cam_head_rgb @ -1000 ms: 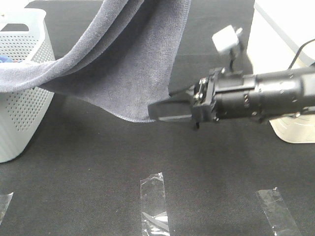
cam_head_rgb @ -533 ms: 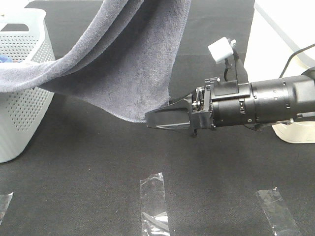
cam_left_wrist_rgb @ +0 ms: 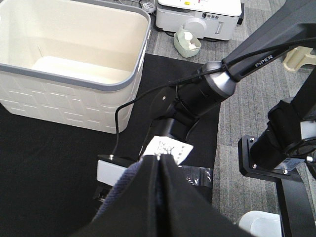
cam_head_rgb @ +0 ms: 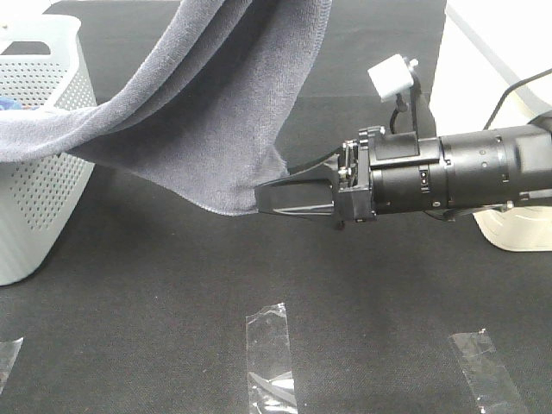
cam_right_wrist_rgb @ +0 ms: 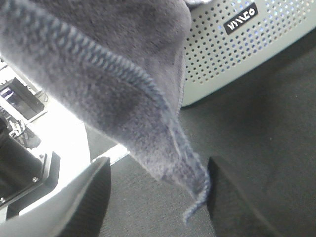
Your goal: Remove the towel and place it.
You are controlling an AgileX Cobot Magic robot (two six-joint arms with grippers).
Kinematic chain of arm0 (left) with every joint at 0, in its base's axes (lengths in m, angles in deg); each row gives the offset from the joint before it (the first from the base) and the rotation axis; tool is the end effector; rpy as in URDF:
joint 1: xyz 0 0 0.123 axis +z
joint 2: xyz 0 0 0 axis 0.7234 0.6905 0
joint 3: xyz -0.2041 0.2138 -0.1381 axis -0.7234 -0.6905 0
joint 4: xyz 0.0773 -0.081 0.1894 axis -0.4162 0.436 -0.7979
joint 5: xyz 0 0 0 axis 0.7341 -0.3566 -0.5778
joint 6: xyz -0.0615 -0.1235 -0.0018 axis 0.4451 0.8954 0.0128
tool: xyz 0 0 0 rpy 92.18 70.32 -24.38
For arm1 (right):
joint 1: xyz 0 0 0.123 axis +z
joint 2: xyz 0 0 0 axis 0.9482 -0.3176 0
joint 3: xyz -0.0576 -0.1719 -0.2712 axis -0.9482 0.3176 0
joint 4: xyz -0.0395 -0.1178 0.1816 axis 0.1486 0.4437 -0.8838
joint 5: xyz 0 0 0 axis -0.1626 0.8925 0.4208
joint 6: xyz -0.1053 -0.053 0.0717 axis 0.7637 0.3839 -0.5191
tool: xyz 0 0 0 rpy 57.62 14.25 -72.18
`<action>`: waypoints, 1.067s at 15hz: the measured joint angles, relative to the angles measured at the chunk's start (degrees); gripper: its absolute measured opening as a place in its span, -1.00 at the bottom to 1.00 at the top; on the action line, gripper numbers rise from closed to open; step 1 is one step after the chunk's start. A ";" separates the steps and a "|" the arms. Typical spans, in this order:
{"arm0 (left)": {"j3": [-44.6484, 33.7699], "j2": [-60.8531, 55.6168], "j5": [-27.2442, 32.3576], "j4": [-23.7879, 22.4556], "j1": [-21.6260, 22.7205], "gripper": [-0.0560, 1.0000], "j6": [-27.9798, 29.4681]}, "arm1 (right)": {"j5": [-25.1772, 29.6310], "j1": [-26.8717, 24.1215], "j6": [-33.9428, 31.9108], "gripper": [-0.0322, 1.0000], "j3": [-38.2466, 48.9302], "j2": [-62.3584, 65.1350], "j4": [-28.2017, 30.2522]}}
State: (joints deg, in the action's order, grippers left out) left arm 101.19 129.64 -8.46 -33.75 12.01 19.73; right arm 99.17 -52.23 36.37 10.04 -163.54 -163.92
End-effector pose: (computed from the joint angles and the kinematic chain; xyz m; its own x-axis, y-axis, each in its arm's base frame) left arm 0.2460 -0.2685 0.4802 -0.2282 0.4803 -0.8469 0.9600 0.2559 -0.1136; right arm 0.2450 0.2066 0.2173 -0.5351 -0.2475 -0.8077 -0.8350 0.3002 0.4612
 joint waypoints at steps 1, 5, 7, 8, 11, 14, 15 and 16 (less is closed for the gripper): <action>0.00 0.00 0.00 0.00 0.00 -0.89 0.00 | 0.23 0.00 0.00 0.12 0.00 0.00 0.00; 0.00 0.00 0.00 0.00 0.00 -0.89 0.11 | -7.45 4.76 0.46 0.29 -0.06 0.00 0.00; 0.00 0.00 0.00 0.00 0.00 -0.89 0.11 | -12.66 5.90 -0.52 0.59 -0.06 0.00 0.06; 0.00 0.00 0.00 0.00 0.00 -0.89 0.11 | -13.29 5.90 -1.72 0.69 -0.06 0.00 0.00; 0.00 0.00 0.00 0.00 0.00 -0.89 0.11 | -10.37 5.90 -2.81 0.75 -0.11 0.00 0.00; 0.00 0.00 0.00 0.00 0.00 -0.89 0.11 | -9.91 6.02 -2.81 0.76 -1.72 -0.06 0.00; 0.00 0.00 0.00 0.00 0.00 -0.89 0.11 | -9.85 6.02 -2.81 0.76 -3.27 -0.06 0.00; 0.00 0.00 0.00 0.00 0.00 -0.89 0.11 | -9.57 6.02 -2.81 0.76 -3.67 -0.06 -0.06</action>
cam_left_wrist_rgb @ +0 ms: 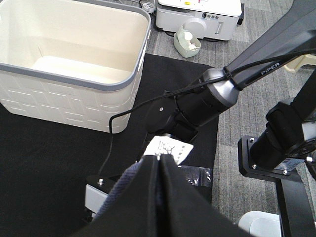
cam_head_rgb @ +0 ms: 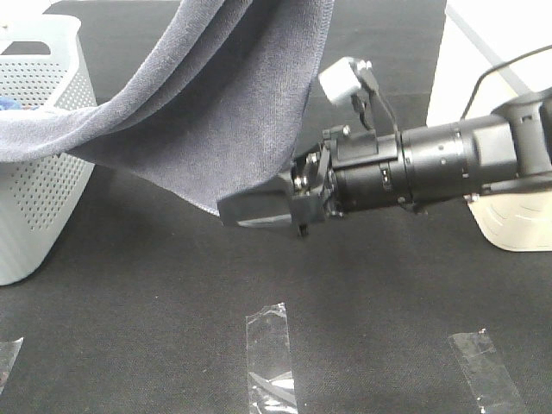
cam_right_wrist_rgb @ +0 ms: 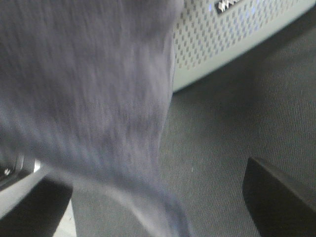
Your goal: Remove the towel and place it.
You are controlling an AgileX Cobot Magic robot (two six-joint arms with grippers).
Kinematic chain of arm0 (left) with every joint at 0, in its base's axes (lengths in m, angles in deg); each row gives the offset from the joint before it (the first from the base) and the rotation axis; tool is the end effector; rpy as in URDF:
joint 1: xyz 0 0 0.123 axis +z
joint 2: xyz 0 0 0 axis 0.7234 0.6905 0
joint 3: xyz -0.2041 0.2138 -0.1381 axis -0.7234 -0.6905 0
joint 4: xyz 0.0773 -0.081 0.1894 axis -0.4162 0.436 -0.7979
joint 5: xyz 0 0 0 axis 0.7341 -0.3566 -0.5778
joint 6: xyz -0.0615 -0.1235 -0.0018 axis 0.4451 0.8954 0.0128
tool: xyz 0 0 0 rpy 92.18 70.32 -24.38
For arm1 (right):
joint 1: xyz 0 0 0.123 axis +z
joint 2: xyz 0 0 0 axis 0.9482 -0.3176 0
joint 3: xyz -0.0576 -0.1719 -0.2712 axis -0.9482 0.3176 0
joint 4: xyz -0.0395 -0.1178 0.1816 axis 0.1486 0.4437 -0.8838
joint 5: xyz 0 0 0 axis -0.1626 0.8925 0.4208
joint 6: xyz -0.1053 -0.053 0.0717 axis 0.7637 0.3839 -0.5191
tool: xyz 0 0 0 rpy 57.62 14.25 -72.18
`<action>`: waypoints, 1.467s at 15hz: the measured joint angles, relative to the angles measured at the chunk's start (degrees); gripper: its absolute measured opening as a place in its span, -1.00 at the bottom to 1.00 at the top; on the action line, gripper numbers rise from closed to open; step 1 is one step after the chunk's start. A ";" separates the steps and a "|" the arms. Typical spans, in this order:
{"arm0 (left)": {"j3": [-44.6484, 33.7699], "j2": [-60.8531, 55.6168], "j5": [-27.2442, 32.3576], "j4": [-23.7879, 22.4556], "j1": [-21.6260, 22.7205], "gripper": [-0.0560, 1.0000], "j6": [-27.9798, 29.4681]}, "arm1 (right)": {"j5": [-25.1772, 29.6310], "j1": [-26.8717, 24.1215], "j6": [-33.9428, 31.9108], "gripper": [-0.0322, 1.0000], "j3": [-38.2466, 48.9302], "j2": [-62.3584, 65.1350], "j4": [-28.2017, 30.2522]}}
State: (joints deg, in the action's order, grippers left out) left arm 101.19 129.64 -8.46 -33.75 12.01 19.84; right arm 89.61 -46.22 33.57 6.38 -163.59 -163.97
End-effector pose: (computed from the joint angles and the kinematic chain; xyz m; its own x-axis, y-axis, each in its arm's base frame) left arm 0.2460 -0.2685 0.4802 -0.2301 0.4798 -0.8467 0.9596 0.2568 -0.1152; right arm 0.2486 0.2284 0.2146 -0.5085 -0.3231 -0.7981 -0.8469 0.3552 0.3958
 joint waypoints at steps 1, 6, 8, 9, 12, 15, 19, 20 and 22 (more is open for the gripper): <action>0.00 0.00 0.00 0.00 0.00 -0.89 0.06 | 0.46 0.00 0.00 0.75 0.00 0.00 0.06; 0.00 0.00 0.00 0.00 0.00 -0.89 0.06 | 0.57 0.00 -1.32 0.11 0.00 0.00 1.83; 0.00 0.00 0.00 0.00 0.00 -0.89 0.06 | 0.57 0.00 -1.60 -0.15 0.00 0.00 2.01; 0.00 0.00 0.00 0.00 0.00 -0.89 0.06 | 0.57 0.00 -2.12 -0.22 0.00 0.00 2.06; 0.00 0.00 0.00 -0.29 0.00 -0.89 0.06 | 0.57 0.00 -4.81 -0.51 0.00 0.34 2.92; 0.00 0.00 0.00 -0.97 0.00 -0.89 0.06 | 0.57 0.00 -8.08 -0.94 0.00 3.44 4.53; 0.00 0.00 -1.43 -8.08 0.00 -0.89 7.56 | -3.90 0.00 -22.17 -0.94 -0.74 8.88 10.60; 0.00 0.00 -3.38 -12.09 0.00 -0.89 11.52 | -5.84 0.00 -28.59 -0.94 -1.32 10.66 14.90; 0.00 0.00 -8.54 -22.46 0.00 -0.89 20.17 | -9.17 0.00 -45.55 -0.94 -3.61 14.61 26.30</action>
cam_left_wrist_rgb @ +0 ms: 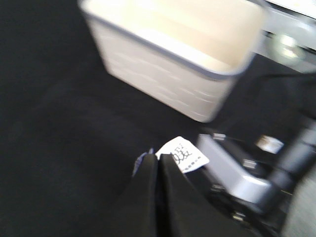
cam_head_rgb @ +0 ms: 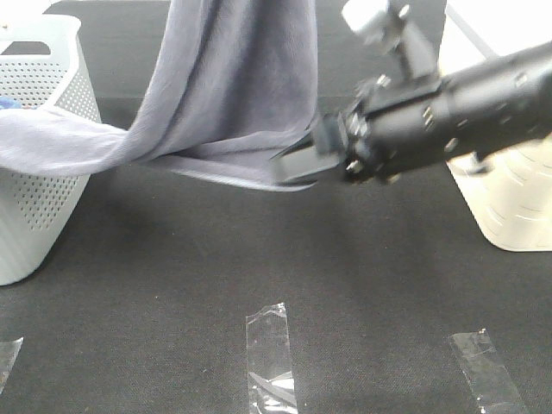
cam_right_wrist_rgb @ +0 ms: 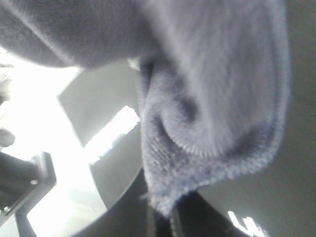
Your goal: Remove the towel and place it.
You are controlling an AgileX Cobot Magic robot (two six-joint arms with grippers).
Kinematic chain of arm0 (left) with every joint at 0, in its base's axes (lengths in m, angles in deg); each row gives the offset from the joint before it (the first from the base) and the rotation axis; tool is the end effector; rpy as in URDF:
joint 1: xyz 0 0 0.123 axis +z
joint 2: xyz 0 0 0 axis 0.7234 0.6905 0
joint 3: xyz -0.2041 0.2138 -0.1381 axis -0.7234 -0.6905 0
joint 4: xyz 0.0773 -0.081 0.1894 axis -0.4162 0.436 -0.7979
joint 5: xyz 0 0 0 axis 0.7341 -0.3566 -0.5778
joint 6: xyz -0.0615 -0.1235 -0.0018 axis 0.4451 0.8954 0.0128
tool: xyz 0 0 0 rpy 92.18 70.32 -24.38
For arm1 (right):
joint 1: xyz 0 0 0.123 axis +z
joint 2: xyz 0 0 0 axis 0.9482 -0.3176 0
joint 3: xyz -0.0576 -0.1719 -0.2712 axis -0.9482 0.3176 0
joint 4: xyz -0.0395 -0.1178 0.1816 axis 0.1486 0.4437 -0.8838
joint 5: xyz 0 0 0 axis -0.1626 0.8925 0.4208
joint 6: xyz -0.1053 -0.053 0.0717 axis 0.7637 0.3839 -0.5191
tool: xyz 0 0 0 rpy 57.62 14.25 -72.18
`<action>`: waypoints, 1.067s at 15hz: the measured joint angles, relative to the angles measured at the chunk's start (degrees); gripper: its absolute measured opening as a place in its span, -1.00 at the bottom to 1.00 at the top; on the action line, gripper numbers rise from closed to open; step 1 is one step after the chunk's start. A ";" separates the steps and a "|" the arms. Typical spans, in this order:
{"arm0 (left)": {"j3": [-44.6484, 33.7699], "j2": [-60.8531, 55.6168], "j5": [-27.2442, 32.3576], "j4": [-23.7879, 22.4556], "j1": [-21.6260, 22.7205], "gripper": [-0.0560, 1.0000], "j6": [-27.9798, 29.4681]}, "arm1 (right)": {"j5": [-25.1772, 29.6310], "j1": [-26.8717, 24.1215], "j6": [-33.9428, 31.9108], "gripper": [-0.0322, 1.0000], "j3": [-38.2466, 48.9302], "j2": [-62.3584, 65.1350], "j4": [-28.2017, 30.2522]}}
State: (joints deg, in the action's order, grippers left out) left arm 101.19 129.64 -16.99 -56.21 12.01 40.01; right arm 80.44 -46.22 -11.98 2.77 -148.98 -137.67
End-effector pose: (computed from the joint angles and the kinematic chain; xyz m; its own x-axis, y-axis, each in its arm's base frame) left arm 0.2921 -0.2432 0.4732 -0.4016 0.4086 -0.8196 0.7697 0.6355 -0.0603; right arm 0.2247 0.1971 0.2674 -0.7058 -0.2683 -0.6556 -0.6643 0.5723 0.4809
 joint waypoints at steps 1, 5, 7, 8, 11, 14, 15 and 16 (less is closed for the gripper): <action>0.00 0.06 -2.58 -4.76 0.00 -0.89 4.53 | -0.74 0.00 -8.82 -0.94 -1.78 1.72 6.76; 0.00 3.27 -6.76 -14.61 0.00 -0.89 14.61 | 1.03 0.00 -46.70 -0.94 -12.32 3.67 42.69; 0.00 7.51 -8.19 -17.25 0.00 -0.89 15.24 | 2.98 0.00 -59.42 -0.94 -18.39 3.67 59.87; 0.00 9.91 -9.57 -19.48 0.00 -0.89 15.41 | 3.50 0.00 -64.34 -0.94 -21.14 3.50 66.18; 0.00 15.53 -20.57 -22.29 0.17 -0.89 15.70 | 4.70 0.00 -72.19 -0.94 -30.65 0.97 80.16; 1.43 16.50 -34.26 -22.75 1.78 -0.89 16.39 | 6.76 0.00 -74.94 -0.94 -41.83 -4.70 91.27; 4.98 15.81 -36.84 -23.03 2.75 -0.89 16.56 | 6.99 0.00 -75.06 -0.94 -47.27 -6.02 95.05; 8.08 14.84 -37.24 -23.49 3.44 -0.89 16.33 | 6.99 0.00 -75.06 -0.94 -51.57 -6.19 96.66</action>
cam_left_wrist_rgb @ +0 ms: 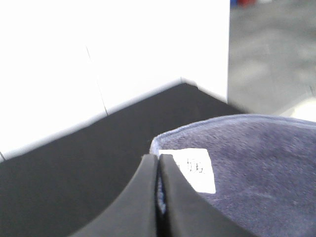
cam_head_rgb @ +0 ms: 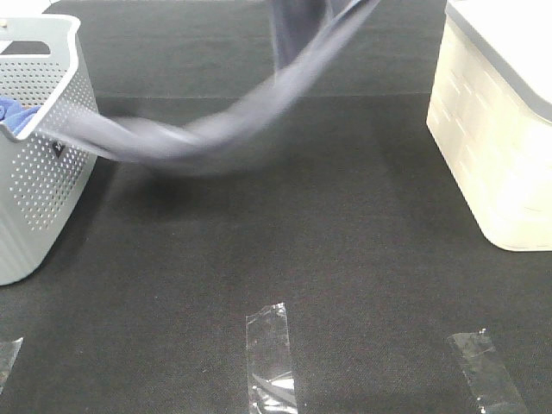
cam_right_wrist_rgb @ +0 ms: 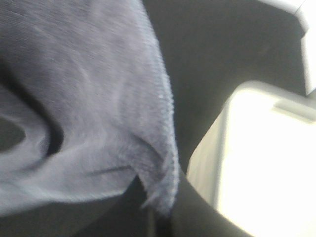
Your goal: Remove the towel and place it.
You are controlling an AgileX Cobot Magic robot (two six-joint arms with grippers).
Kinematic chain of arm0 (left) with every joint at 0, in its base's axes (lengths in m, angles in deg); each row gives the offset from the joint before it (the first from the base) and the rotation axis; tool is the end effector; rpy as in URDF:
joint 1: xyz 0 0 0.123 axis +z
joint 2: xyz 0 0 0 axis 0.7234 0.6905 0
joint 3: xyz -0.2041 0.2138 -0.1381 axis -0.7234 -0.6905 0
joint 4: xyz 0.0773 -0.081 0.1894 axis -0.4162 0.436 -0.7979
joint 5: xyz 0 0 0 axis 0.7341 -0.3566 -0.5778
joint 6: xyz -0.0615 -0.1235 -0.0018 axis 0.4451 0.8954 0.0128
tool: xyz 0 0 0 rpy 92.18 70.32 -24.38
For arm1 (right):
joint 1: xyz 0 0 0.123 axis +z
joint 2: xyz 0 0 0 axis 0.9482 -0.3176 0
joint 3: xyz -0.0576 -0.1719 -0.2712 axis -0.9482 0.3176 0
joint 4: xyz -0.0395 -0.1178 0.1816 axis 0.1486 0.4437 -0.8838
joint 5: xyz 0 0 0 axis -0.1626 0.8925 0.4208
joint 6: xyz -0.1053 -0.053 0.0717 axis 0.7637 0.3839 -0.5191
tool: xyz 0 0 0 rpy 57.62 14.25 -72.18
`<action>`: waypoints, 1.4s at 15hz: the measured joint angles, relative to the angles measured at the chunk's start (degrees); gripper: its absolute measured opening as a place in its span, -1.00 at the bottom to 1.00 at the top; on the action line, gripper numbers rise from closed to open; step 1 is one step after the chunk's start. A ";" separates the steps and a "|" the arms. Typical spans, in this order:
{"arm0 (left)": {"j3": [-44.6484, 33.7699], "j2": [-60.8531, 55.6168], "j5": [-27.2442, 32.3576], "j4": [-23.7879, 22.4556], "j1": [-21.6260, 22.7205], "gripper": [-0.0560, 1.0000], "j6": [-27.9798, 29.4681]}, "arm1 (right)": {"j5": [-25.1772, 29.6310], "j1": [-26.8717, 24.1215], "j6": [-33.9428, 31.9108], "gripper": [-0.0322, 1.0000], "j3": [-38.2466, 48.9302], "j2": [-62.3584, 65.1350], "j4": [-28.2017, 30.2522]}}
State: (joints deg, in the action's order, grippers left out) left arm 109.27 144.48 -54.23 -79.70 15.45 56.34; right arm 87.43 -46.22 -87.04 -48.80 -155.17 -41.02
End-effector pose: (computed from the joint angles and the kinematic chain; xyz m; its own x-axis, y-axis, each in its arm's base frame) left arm 0.4305 -0.2503 0.4812 -0.0639 0.1258 -0.9900 0.4804 0.8734 0.0800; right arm 0.3536 0.1244 0.4440 -0.4457 -0.3365 -0.8295 -0.2498 0.9366 -0.2457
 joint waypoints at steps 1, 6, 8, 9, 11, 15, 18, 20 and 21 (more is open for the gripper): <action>2.81 -1.32 0.06 -0.40 0.34 -0.89 -0.74 | 0.11 0.00 0.00 -0.94 -4.18 0.00 0.86; 7.79 -8.42 12.49 -1.15 0.52 -0.89 -7.16 | 8.02 0.00 0.92 -0.94 -15.93 0.34 -1.72; 7.79 -7.68 27.04 -1.15 0.52 -0.89 -8.02 | 15.81 0.00 4.35 -0.94 -15.58 0.29 -7.85; 7.79 -6.59 34.15 -1.09 0.52 -0.89 -8.02 | 20.63 0.00 5.90 -0.94 -14.78 0.29 -10.66; 7.62 -4.01 43.83 0.80 0.52 -0.89 -6.76 | 23.89 0.00 7.68 -0.94 -11.63 0.29 -15.58; -4.13 -2.18 44.86 5.44 0.52 -0.89 -4.18 | 24.24 0.00 8.19 -0.94 2.58 0.29 -21.14; -17.42 -2.06 45.03 5.84 0.52 -0.89 -3.15 | 23.32 0.00 8.42 -0.94 13.64 0.29 -21.37; -25.44 -2.06 42.00 4.98 0.52 -0.89 -2.81 | 15.76 0.00 8.42 -0.94 17.76 -0.17 -20.74; -27.79 -2.01 36.78 2.12 0.52 -0.89 -2.81 | 11.12 0.00 8.14 -0.94 18.11 -1.15 -19.02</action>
State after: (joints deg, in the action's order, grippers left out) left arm 81.48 142.48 -17.45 -77.58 15.97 53.53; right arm 98.54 -46.22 -78.90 -30.69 -156.32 -60.04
